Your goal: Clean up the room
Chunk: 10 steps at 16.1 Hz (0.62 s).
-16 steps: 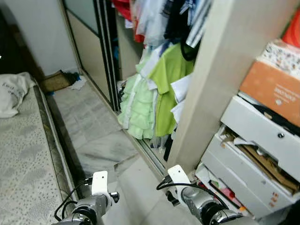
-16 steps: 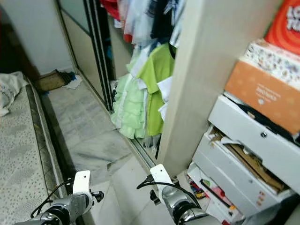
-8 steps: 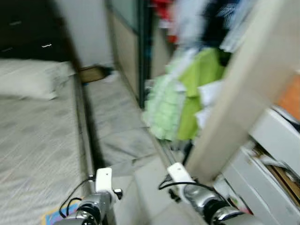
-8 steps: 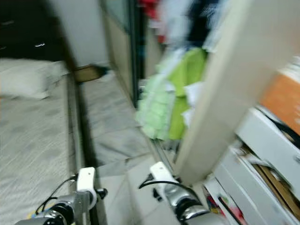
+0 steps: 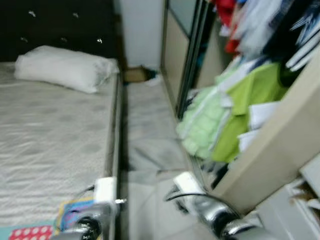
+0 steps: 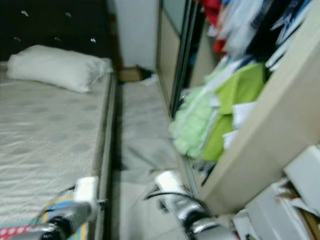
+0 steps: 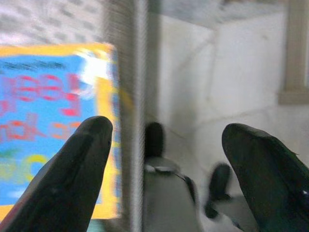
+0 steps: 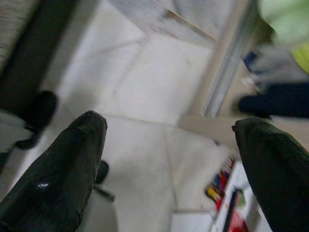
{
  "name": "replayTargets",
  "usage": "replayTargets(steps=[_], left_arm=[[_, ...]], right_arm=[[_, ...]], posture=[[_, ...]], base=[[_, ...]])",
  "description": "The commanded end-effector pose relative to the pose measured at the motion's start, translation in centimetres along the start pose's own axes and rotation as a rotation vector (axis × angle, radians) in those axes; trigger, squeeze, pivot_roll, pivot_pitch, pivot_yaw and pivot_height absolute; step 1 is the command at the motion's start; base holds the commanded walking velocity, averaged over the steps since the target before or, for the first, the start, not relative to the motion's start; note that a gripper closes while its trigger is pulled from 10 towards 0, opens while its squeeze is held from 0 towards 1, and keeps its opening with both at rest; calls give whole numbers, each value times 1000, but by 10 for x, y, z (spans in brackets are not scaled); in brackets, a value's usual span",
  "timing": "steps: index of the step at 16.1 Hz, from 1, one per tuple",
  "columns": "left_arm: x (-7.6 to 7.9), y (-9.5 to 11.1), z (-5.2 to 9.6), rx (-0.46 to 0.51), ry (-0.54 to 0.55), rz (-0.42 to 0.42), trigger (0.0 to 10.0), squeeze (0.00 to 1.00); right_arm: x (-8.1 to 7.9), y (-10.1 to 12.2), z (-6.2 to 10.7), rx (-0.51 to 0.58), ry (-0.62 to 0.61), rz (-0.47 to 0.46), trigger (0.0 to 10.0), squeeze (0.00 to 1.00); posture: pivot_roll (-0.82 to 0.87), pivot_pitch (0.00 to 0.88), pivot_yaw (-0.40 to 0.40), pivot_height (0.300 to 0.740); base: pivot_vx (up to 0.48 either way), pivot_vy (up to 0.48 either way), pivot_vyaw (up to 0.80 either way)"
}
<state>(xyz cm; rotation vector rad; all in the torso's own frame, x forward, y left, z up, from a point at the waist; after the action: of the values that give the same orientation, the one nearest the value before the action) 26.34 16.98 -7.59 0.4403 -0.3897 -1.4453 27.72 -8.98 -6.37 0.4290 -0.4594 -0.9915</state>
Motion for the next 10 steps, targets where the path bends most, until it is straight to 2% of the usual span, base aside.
replayTargets(steps=[1, 2, 10], left_arm=[[8, 4, 0, 17, -19, 12, 10000, 0], [7, 5, 0, 24, -14, 13, 10000, 0], [7, 14, 1, 59, -2, 1, 10000, 0]], right_arm=[[6, 2, 0, 9, -16, 10, 10000, 0], [6, 2, 0, 12, -15, 15, 10000, 0], [4, 9, 1, 35, -5, 50, 10000, 0]], posture=[[-188, 12, -22, 740], [-188, 12, -22, 740], [-200, 16, -2, 740]], base=[[0, 0, 0], [0, 0, 0], [0, 0, 800]])
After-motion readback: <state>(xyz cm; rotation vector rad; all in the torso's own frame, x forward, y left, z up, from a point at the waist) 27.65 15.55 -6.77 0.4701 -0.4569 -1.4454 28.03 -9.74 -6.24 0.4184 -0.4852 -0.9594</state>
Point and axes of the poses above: a point about 5 cm out from each wrist's last joint towards the gripper, its own z axis pointing back from the gripper into the wrist, its own y axis along the axis of the wrist's last joint, x = y × z, the point moved 3 cm from there along -z, pointing out of the wrist towards the gripper, and after that the axes turned 3 degrees about -z, right-handed, at the moved point
